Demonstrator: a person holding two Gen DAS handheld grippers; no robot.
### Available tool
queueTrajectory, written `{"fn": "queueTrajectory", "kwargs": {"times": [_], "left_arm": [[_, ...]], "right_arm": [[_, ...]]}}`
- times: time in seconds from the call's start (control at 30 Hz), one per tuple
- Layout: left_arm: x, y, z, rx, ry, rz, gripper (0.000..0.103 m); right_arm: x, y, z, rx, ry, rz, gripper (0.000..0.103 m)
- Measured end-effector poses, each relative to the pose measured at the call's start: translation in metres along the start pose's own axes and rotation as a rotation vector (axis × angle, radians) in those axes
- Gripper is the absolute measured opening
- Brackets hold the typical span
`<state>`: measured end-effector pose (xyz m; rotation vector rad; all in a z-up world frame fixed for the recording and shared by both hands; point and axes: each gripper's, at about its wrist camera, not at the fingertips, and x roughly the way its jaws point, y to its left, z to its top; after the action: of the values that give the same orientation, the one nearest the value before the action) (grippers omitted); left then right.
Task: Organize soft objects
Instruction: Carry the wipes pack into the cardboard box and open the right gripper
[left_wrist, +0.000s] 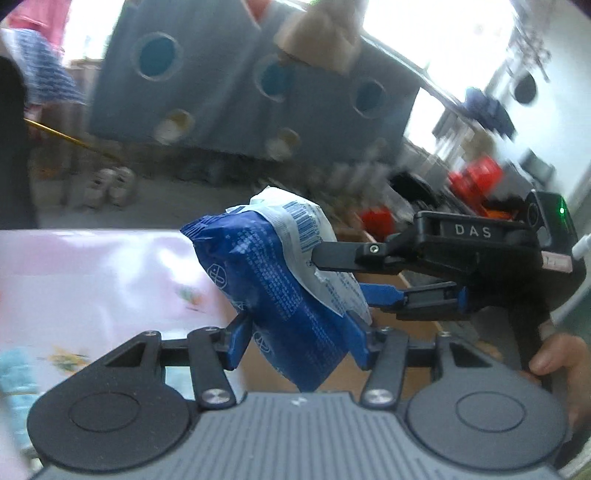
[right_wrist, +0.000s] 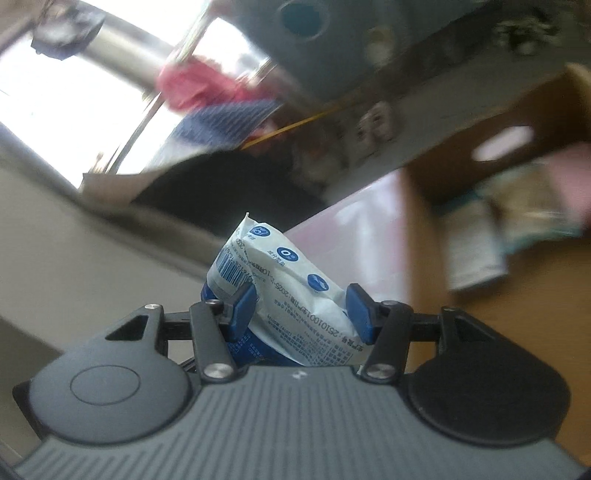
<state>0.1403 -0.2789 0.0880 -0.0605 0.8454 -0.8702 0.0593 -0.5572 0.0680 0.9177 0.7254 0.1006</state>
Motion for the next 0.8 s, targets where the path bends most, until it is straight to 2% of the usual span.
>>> {"fn": "queueTrajectory", "kwargs": {"times": [0.17, 0.3, 0.37, 0.43, 0.63, 0.8], "left_arm": [[0.061, -0.032, -0.003, 0.057, 0.105, -0.027, 0.054], [0.095, -0.029, -0.010, 0.086, 0.154, 0.025, 0.055], [0.101, -0.025, -0.014, 0.088, 0.167, 0.044, 0.055], [0.101, -0.017, -0.014, 0.086, 0.169, 0.052, 0.054], [0.064, -0.001, -0.021, 0.081, 0.117, 0.061, 0.055], [0.030, 0.022, -0.024, 0.057, 0.084, 0.085, 0.055]], "right_arm": [[-0.034, -0.085, -0.004, 0.174, -0.043, -0.013, 0.054], [-0.022, -0.141, -0.014, 0.307, -0.018, -0.036, 0.056], [-0.004, -0.162, -0.022, 0.334, 0.025, -0.115, 0.055], [0.006, -0.177, -0.026, 0.358, 0.051, -0.144, 0.054], [0.016, -0.171, -0.022, 0.304, 0.015, -0.212, 0.054], [0.039, -0.163, -0.013, 0.275, 0.017, -0.319, 0.054]]}}
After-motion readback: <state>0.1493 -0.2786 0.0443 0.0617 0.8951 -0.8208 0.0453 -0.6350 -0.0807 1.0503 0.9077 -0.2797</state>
